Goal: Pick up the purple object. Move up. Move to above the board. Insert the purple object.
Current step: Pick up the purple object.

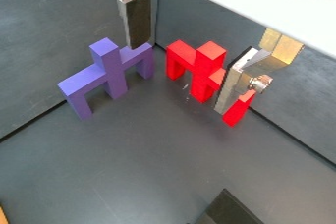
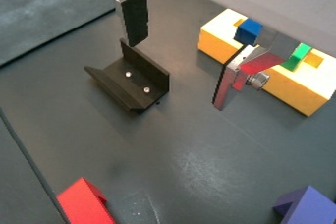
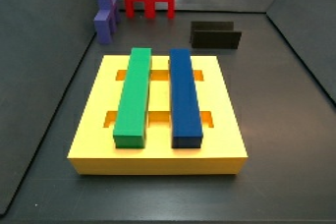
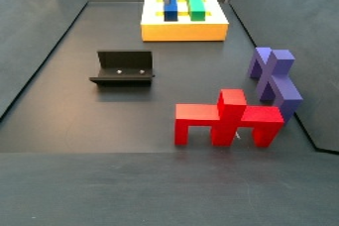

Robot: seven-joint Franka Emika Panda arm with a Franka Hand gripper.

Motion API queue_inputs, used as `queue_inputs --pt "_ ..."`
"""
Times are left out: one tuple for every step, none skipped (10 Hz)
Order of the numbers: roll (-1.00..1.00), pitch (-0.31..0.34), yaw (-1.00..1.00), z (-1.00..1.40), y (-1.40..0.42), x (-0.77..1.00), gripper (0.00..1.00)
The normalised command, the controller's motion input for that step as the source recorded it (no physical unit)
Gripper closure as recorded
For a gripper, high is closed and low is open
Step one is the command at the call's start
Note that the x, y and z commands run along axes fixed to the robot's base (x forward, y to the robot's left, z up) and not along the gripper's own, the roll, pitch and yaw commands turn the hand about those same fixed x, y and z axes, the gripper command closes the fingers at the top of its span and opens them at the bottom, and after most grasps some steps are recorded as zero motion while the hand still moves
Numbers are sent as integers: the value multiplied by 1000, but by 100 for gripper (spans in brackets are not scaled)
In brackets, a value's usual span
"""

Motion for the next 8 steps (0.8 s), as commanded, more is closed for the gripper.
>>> queue_inputs --pt "-4 0 0 0 0 0 0" --pt "-116 0 0 0 311 0 0" --pt "-111 0 -106 -49 671 0 0" --pt "-139 -1 -103 -40 791 -14 0" --pt "-91 0 -17 0 377 0 0" --pt "0 -53 0 -169 -326 0 0" --pt "-17 -86 -320 -171 -360 -66 0" --pt "0 -51 -591 -117 -377 -217 0"
